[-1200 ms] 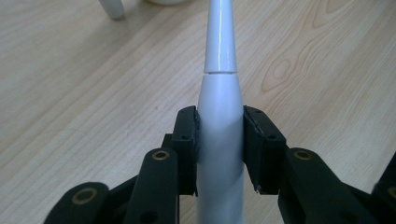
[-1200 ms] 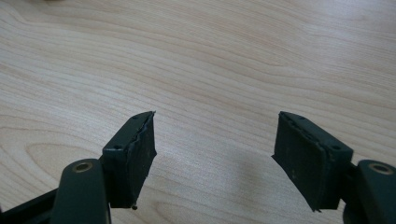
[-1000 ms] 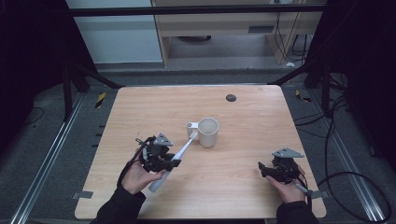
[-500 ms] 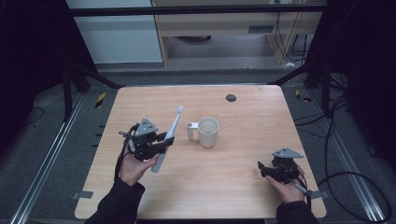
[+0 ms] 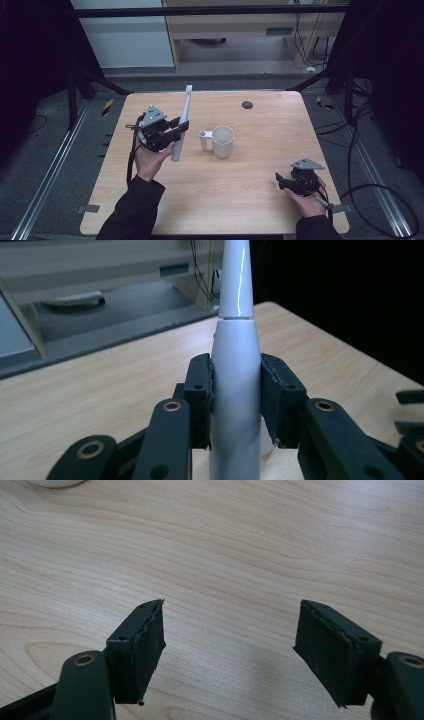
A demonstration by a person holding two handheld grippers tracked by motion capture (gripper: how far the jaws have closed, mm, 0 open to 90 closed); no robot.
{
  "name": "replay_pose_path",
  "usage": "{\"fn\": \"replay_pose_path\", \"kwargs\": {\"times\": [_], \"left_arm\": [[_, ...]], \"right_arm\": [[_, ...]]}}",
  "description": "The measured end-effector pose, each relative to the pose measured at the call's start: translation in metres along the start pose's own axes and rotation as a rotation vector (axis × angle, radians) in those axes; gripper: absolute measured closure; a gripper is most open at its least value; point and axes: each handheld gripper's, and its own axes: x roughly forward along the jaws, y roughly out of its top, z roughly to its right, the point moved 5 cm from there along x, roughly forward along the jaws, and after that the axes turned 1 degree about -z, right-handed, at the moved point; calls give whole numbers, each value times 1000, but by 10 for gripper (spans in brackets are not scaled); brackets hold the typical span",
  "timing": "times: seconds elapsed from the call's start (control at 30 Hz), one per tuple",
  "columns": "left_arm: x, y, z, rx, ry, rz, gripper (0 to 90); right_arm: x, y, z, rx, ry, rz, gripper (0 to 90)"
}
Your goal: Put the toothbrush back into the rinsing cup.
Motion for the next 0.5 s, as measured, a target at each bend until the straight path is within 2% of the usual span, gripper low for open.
{"fn": "replay_pose_path", "kwargs": {"times": [0.33, 0.5], "left_arm": [[19, 22, 5, -28, -19, 107, 667], [29, 29, 8, -35, -30, 144, 667]], "right_arm": [[1, 0, 0, -1, 3, 0, 276], [2, 0, 0, -8, 6, 0, 275]]}}
